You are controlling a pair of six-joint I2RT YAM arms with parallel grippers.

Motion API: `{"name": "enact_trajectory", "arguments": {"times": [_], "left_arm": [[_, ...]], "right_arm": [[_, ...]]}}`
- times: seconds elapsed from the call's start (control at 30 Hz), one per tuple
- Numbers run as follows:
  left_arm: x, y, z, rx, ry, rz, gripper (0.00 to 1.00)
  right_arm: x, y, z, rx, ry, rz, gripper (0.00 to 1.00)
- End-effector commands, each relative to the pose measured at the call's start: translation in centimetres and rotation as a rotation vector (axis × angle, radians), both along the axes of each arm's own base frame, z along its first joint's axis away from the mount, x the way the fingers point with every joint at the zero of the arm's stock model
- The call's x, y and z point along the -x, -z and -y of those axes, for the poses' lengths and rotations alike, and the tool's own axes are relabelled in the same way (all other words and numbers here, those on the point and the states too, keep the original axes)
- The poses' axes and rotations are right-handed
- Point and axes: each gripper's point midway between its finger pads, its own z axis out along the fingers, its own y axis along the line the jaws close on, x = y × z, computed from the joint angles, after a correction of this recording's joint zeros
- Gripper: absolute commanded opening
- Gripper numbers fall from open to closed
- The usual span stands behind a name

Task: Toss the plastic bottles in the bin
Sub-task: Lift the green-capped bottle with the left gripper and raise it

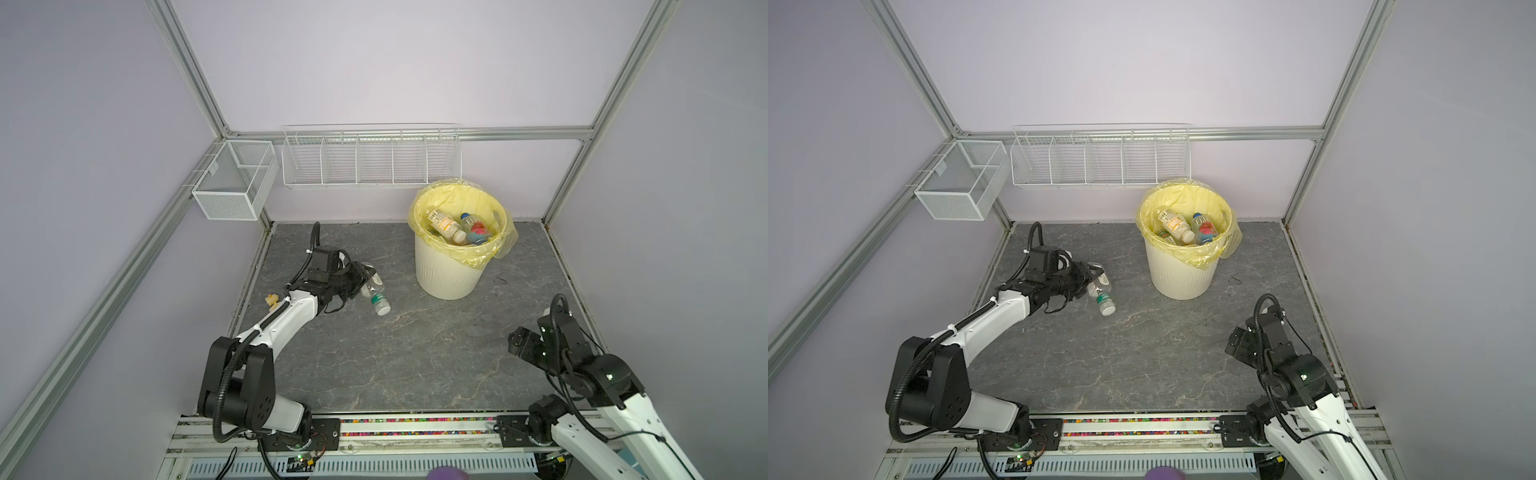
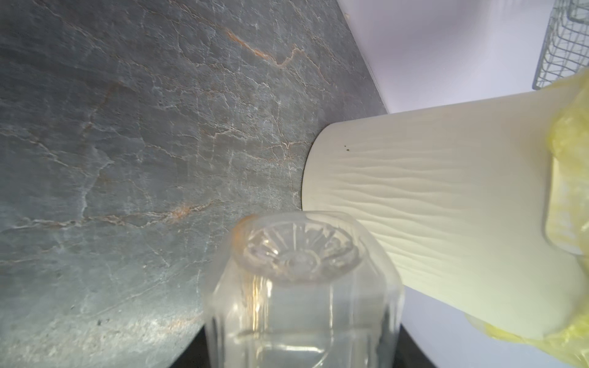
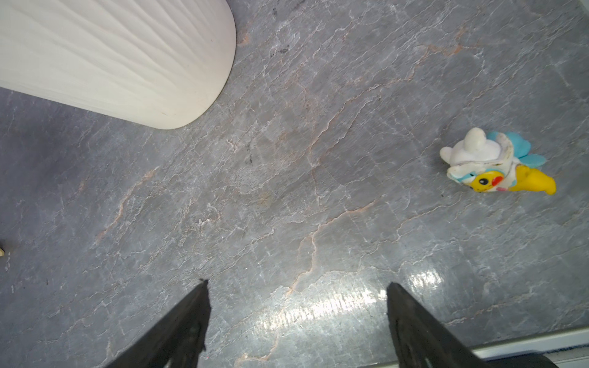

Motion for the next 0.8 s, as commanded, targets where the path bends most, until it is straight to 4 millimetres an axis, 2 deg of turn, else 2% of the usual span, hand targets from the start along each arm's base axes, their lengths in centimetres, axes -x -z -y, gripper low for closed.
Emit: {"name": "enact_trajectory", "arguments": {"times": [0.0, 0.17, 0.43, 0.57, 0.63, 0.77], "left_arm": [[0.7, -3.7, 0.6, 0.005, 0.056, 0.062, 0.37], [1.6, -8.2, 1.7, 0.067, 0.116, 0.144, 0.37], [2.5, -14.3, 3.1, 0.123, 0.171, 0.26, 0.38], [2.5, -17.6, 3.5, 0.155, 0.191, 0.309, 0.38], [2.4, -18.6, 3.3, 0.137, 0.187, 0.331, 0.38], [2.8, -18.6, 3.1, 0.118, 0.188, 0.323, 0.38]], "right_arm": [[-0.7, 0.6, -1.2, -0.045, -0.018, -0.002, 0.88], [-1.9, 0.5, -1.9, -0.059, -0.022, 0.004, 0.88], [-1.8, 0.6, -2.0, -0.052, -0.034, -0.008, 0.88], [-1.6, 0.4, -1.5, -0.051, -0.006, 0.01, 0.88], [-1.5, 0.2, -1.3, -0.055, 0.005, 0.031, 0.88], [-1.4, -0.3, -1.2, -0.072, 0.008, 0.057, 0.88]]}}
